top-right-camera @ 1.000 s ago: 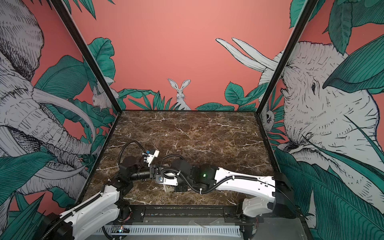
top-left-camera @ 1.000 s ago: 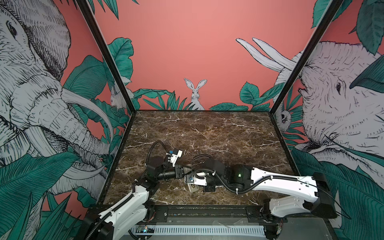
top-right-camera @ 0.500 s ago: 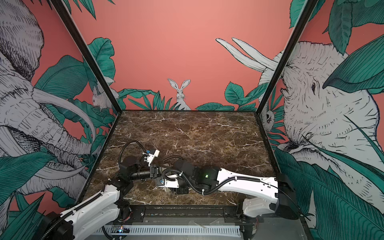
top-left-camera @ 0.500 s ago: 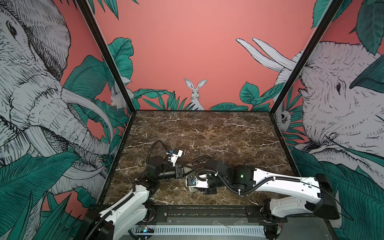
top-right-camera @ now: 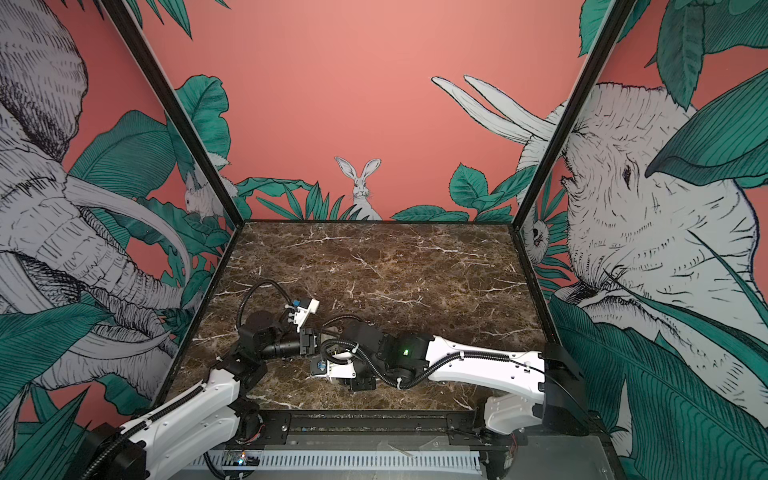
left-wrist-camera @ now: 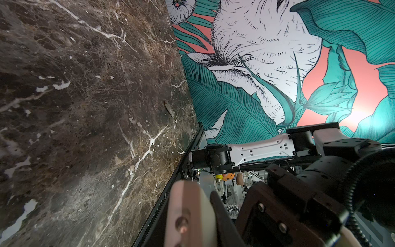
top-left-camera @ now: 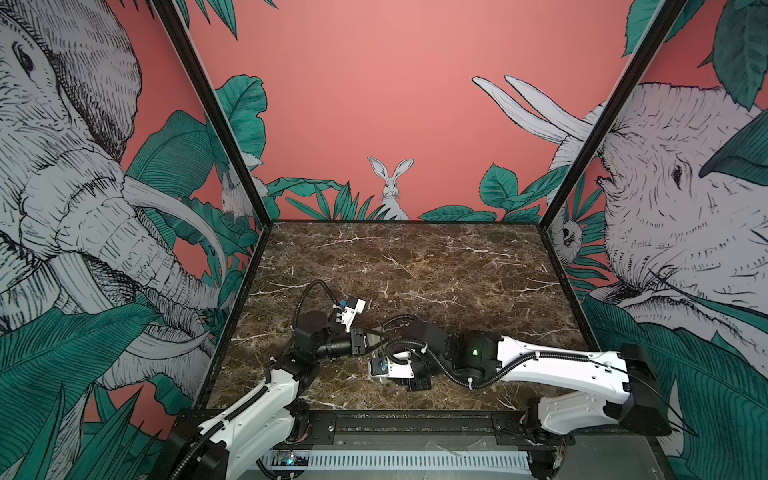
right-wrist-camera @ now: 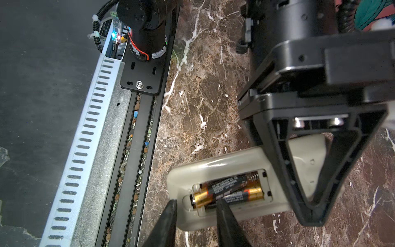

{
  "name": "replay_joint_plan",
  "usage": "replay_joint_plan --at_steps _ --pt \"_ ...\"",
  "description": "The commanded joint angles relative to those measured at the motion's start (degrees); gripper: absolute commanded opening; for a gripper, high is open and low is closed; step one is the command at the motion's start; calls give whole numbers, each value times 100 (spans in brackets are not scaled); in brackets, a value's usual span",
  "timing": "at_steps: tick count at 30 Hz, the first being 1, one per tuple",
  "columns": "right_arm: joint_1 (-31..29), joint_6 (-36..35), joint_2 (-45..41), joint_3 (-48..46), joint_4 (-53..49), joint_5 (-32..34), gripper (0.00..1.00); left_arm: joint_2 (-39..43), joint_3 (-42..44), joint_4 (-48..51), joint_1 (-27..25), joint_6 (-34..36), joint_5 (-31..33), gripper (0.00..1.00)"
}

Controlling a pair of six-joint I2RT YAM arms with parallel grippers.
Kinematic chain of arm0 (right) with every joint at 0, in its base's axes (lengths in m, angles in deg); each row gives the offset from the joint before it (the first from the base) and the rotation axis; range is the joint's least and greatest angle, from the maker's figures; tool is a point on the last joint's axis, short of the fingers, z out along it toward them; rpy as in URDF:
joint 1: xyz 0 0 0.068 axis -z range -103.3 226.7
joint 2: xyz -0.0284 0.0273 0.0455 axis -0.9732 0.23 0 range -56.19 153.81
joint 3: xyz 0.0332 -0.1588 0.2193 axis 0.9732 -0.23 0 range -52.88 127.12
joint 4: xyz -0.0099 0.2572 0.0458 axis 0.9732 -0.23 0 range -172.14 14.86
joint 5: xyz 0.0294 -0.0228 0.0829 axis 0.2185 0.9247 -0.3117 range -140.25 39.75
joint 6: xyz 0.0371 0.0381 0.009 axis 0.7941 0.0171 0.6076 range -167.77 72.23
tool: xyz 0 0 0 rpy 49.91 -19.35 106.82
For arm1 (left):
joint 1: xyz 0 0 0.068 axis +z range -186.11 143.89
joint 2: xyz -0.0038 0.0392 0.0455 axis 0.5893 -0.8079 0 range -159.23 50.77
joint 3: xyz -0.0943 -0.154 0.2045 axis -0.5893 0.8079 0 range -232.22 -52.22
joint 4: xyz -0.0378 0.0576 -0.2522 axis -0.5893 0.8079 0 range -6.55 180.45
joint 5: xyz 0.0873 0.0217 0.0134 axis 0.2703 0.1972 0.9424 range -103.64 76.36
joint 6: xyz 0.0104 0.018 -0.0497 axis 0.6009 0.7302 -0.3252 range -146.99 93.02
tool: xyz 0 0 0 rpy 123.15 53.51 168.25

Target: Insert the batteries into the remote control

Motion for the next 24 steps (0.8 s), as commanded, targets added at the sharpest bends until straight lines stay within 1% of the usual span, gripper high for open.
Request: replay_joint_plan --at_steps 1,9,24 --pt "-23 -6 55 -30 201 -6 30 17 -89 -245 -15 -95 -124 0" --pt "-23 8 152 -42 218 4 23 10 -85 -247 -22 -95 -142 0" --pt "-5 48 433 42 261 274 17 48 -86 -362 -40 -112 -260 0"
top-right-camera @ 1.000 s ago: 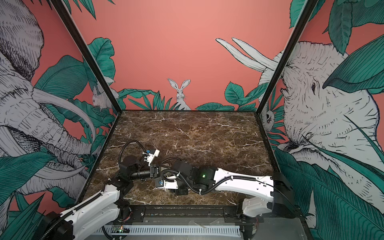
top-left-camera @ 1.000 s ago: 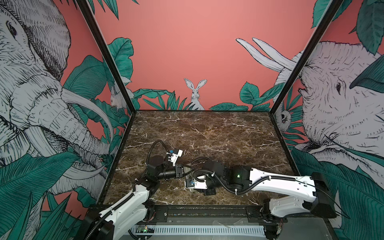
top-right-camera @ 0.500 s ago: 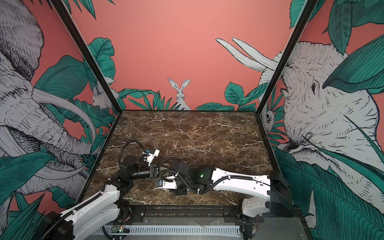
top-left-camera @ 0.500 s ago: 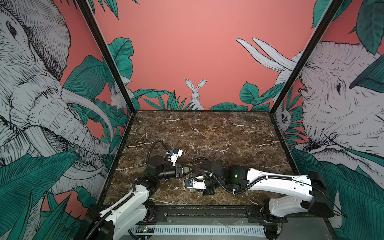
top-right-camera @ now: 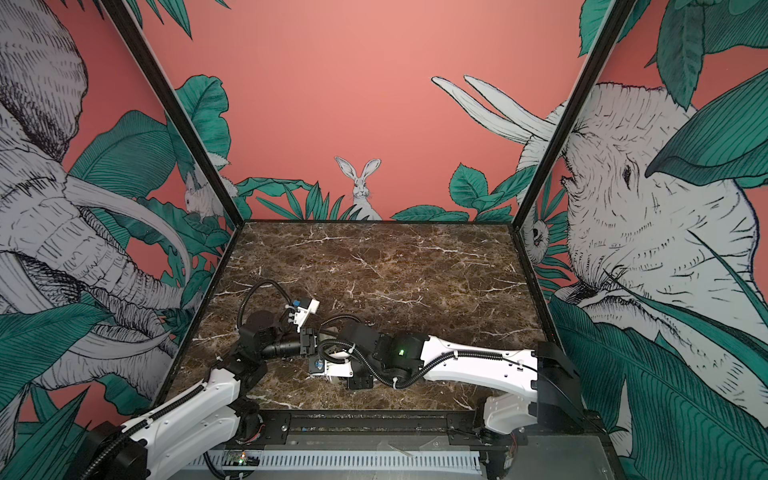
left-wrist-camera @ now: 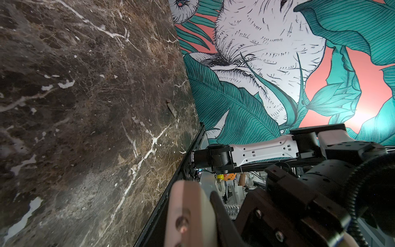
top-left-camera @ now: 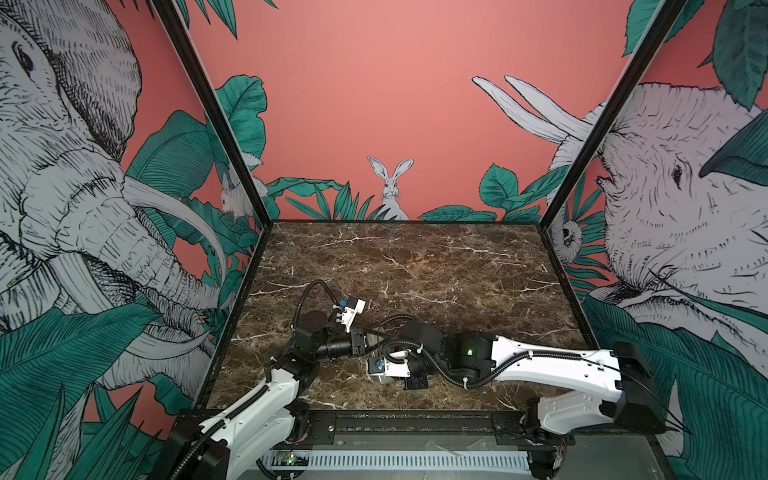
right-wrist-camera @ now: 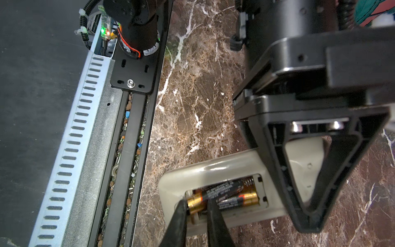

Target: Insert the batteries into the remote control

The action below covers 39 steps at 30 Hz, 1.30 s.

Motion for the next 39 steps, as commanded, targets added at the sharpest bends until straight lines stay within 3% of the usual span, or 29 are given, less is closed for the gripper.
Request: replay_joint_plan --at_steps 1,20,39 --pt "-3 41 250 42 80 92 17 81 -82 -395 -49 -143 -279 0" --pt "57 228 1005 492 -268 539 14 115 -149 -493 -180 -158 -353 0" --pt "74 290 1122 431 94 623 8 259 -210 -252 -189 -78 -405 0"
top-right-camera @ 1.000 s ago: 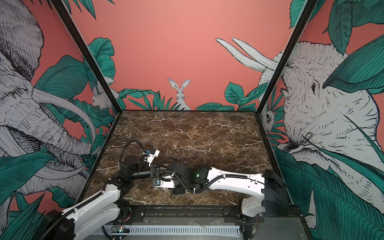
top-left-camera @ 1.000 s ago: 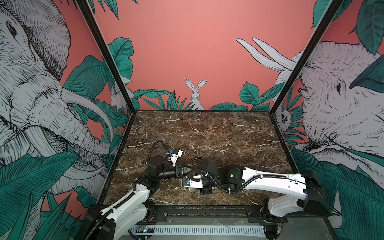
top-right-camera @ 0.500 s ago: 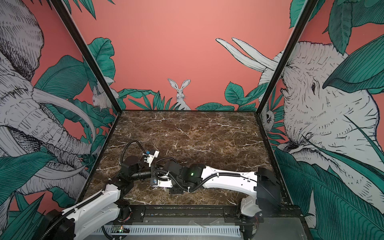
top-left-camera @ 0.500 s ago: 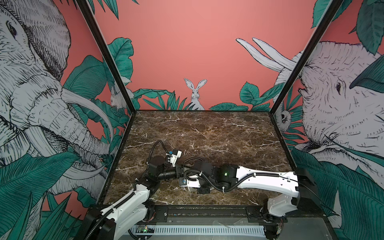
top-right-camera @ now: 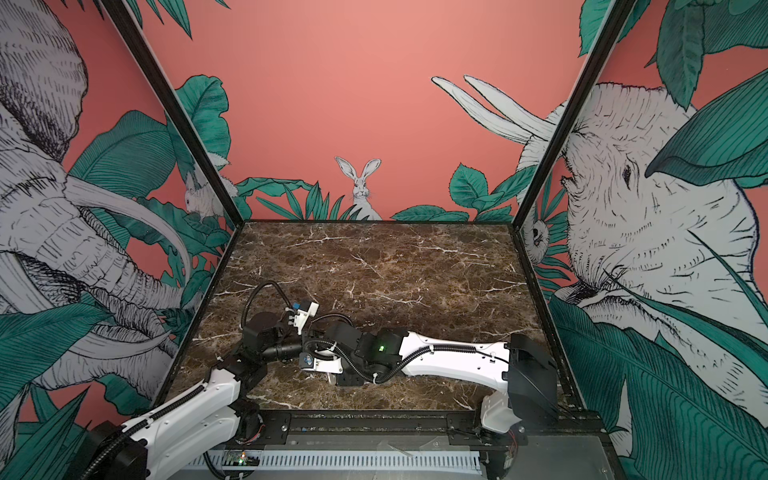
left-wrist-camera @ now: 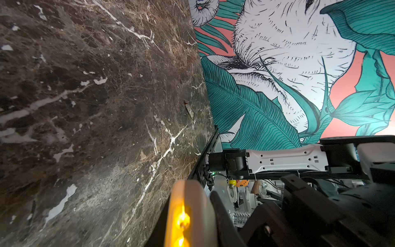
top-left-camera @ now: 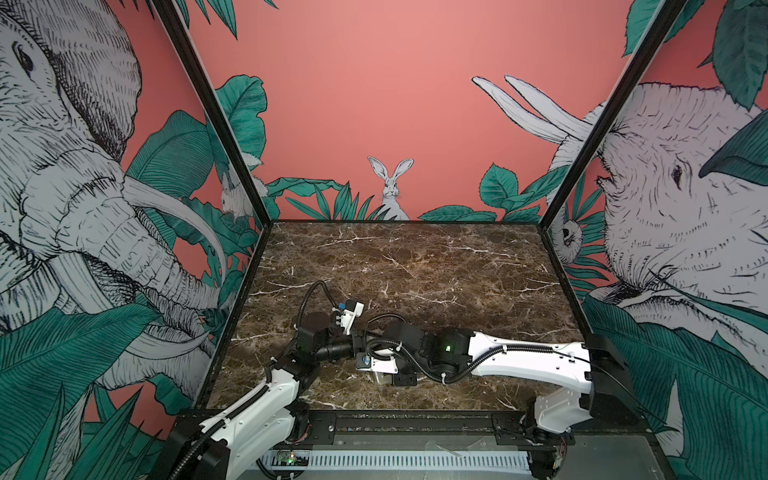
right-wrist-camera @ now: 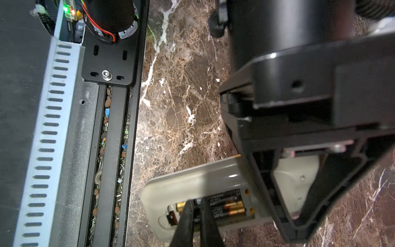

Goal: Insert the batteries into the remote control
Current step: 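Lift the right gripper away from the remote toward the table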

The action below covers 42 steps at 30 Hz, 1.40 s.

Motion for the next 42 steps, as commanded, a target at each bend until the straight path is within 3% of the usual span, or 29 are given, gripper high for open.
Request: replay_joint_plan --at_steps 1,13,18,24,28,31,34,40,42 --pt "53 13 324 -90 362 224 7 249 -249 -797 -141 -410 -805 0" --pt "63 96 466 78 198 447 6 287 -273 -471 -139 -164 -601 0" --pt "52 361 -291 -149 90 538 22 339 -317 -178 -141 76 -372 0" --pt "52 1310 -1850 -1041 230 959 44 204 -363 195 -132 430 -298 0" --pt "57 2061 -2624 -1476 -126 1487 54 104 -381 197 -133 521 -241 0" --pt "110 2666 -3040 -1702 -528 2110 67 93 -405 310 -127 673 -94 0" --pt "339 3406 -3170 -1780 -1117 2480 74 99 -603 805 -125 1063 42 0" --pt "1134 4667 -3639 -2101 -2174 2696 83 207 -590 730 -132 1269 348 0" --pt "1272 4856 -3833 -2214 -2130 2722 91 171 -569 543 -137 1250 353 0"
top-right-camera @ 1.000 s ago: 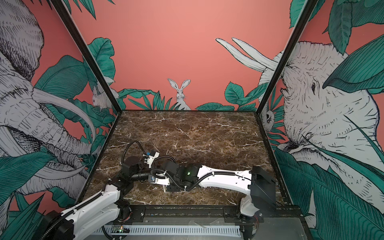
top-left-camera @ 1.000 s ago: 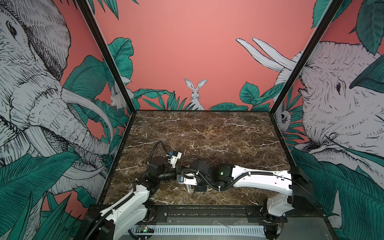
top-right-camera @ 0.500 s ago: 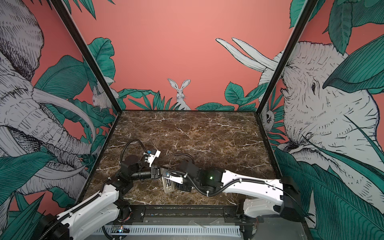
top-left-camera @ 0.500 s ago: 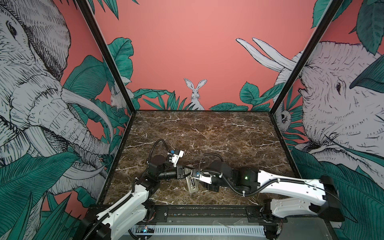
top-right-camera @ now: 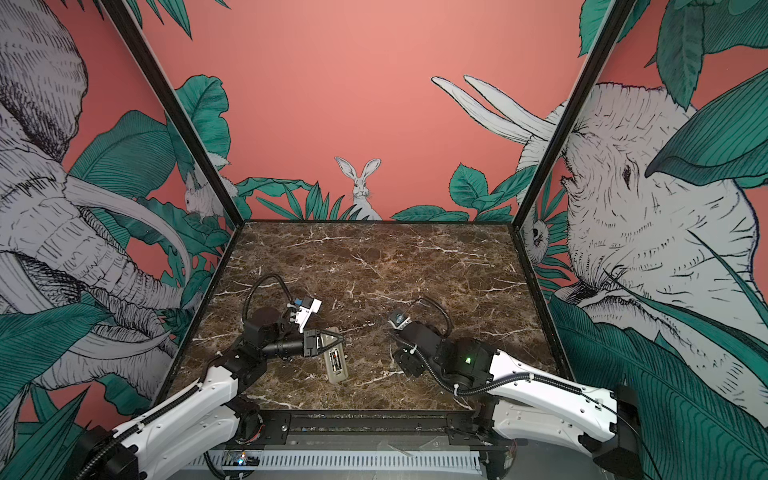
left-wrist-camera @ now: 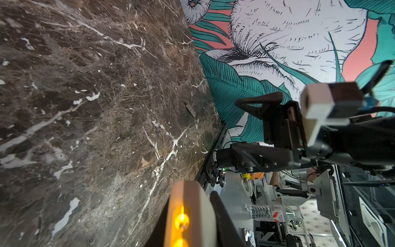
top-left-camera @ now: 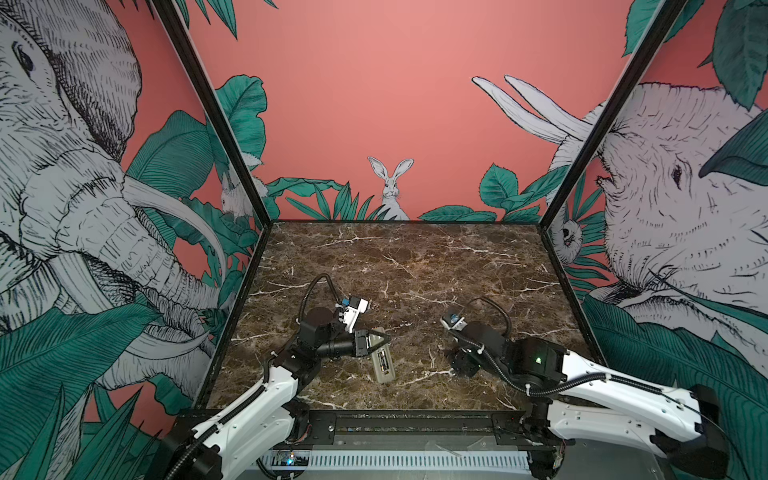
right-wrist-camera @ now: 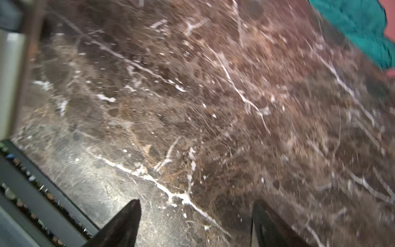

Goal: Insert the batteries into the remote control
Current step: 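Lift the right gripper away from the remote toward the table, then move the right gripper over the grey battery cover on the table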

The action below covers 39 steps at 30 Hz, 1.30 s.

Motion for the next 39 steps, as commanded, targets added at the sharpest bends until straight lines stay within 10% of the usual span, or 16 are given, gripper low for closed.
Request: replay_joint_plan --at_steps 1,17,39 --pt "321 970 -285 -108 -513 265 95 31 -106 -321 -8 145 99 0" --pt "3613 1851 -892 -2120 1022 -1525 99 -449 140 -1812 -8 -237 -167 0" --pt "4110 1360 1417 -1814 2104 -1956 98 -505 159 -1895 -6 -63 -46 0"
